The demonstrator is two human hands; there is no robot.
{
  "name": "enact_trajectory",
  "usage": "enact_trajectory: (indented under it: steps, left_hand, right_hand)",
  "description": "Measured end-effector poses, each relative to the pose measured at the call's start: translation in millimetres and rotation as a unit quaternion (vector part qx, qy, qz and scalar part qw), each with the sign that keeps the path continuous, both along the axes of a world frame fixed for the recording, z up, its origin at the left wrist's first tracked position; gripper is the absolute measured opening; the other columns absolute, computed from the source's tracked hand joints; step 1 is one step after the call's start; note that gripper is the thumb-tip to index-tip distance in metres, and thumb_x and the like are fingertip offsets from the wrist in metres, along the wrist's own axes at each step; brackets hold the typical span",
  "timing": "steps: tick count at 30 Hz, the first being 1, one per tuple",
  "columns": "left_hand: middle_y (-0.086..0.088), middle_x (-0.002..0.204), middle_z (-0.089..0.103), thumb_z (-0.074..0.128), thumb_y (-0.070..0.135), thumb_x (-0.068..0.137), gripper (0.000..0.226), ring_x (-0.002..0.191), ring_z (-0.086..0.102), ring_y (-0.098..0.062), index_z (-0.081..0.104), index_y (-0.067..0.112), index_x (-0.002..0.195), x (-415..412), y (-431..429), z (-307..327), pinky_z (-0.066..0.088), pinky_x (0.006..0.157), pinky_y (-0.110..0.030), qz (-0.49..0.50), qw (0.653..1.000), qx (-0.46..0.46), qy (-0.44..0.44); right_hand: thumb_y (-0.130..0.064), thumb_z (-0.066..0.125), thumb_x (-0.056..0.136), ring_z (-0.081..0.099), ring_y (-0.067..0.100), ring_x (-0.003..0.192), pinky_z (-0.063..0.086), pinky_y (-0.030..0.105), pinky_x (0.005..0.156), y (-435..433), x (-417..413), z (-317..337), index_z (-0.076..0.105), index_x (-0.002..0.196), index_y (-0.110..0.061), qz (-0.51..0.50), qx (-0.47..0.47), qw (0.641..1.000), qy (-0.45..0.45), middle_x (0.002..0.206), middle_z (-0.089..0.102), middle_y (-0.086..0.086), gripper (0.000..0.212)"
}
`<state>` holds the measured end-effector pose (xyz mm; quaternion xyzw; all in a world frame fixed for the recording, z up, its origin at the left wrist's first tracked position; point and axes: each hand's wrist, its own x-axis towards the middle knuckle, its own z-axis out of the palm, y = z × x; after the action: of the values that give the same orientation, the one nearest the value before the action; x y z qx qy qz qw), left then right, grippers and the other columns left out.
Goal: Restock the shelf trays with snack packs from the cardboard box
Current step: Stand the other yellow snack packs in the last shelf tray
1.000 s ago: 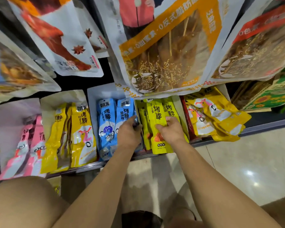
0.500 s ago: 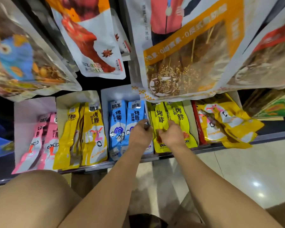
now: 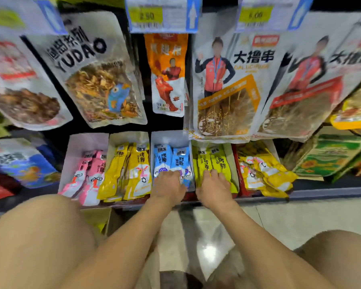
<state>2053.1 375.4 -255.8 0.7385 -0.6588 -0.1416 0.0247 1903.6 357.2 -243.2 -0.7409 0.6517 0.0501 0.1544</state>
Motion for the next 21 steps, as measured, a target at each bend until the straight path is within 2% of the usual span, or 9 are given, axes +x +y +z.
enact_trajectory:
  steps: [3,7,16,21]
  left_hand:
    - [-0.008,0.134,0.055,0.048,0.041,0.094,0.048,0.123,0.048,-0.03,0.049,0.016,0.135,20,32,20,0.041,0.101,-0.042,0.002,0.998,0.007,-0.059]
    - [-0.008,0.137,0.054,0.048,0.044,0.093,0.052,0.127,0.046,-0.03,0.048,0.017,0.137,43,73,44,0.04,0.103,-0.043,0.027,0.994,0.001,-0.105]
    - [-0.008,0.132,0.057,0.048,0.04,0.091,0.045,0.124,0.048,-0.031,0.054,0.017,0.129,103,152,77,0.039,0.1,-0.041,0.14,0.981,-0.004,-0.136]
    - [-0.007,0.133,0.056,0.048,0.048,0.086,0.055,0.125,0.049,-0.031,0.052,0.018,0.132,137,176,78,0.04,0.1,-0.043,0.2,0.971,0.016,-0.132]
  right_hand:
    - [-0.034,0.054,0.094,0.038,0.035,0.131,0.037,0.053,0.107,26,8,15,0.037,0.144,-0.014,0.036,0.005,0.999,0.032,0.142,0.042,0.011,0.056]
    - [-0.034,0.053,0.093,0.039,0.034,0.133,0.035,0.048,0.108,60,32,28,0.037,0.146,-0.014,0.089,-0.013,0.995,0.037,0.145,0.042,0.012,0.059]
    - [-0.037,0.052,0.095,0.039,0.037,0.136,0.035,0.053,0.111,87,104,55,0.032,0.15,-0.012,0.229,-0.061,0.971,0.011,0.148,0.042,0.014,0.064]
    - [-0.038,0.051,0.095,0.036,0.037,0.138,0.035,0.053,0.111,91,149,55,0.033,0.148,-0.012,0.266,-0.072,0.961,-0.037,0.149,0.041,0.014,0.062]
